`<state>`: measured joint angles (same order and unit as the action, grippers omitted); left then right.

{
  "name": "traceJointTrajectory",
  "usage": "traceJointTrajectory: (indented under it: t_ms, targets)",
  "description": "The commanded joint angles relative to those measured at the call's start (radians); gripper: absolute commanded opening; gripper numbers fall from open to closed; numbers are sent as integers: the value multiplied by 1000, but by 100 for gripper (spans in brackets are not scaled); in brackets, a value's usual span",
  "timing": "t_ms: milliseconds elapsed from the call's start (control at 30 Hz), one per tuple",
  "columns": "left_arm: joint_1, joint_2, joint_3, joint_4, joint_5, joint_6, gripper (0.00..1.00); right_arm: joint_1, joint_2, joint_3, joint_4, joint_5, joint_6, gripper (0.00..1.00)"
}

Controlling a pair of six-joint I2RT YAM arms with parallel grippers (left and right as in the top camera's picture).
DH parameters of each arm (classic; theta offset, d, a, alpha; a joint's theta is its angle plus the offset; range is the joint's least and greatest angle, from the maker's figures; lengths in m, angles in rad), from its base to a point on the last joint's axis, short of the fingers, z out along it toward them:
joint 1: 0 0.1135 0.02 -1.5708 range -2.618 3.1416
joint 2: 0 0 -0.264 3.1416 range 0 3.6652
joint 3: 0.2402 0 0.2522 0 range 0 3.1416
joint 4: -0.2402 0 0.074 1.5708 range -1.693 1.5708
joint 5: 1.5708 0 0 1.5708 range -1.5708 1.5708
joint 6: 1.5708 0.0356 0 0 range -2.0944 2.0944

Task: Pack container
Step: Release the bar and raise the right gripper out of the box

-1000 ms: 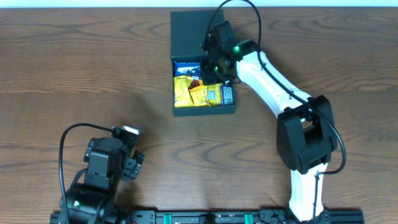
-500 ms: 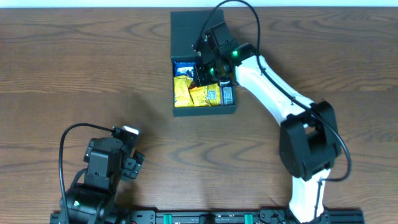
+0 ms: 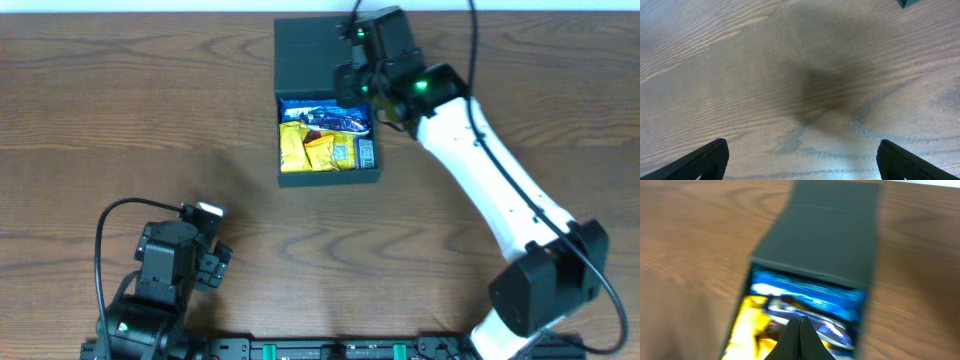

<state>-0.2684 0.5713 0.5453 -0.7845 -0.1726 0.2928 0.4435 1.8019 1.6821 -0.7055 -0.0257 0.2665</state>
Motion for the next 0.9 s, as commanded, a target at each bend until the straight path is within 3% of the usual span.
traceJointTrajectory:
  t_ms: [0,367,500,600,867]
  targets:
    - [6,-2,0,-1,-14,11,95,-68,-31,8,-51,96,102,2]
    - [6,-2,0,-1,-14,11,95,-336,-33,7,-131,-429,90,1]
    - [6,-2,0,-1,-14,11,95,-337,-33,7,-207,-507,-26,2]
    - [6,-2,0,-1,-14,11,95,-323,-33,7,-256,-437,-40,2]
    - [6,-2,0,-2,-14,11,95,-180,-33,7,-185,-284,157,2]
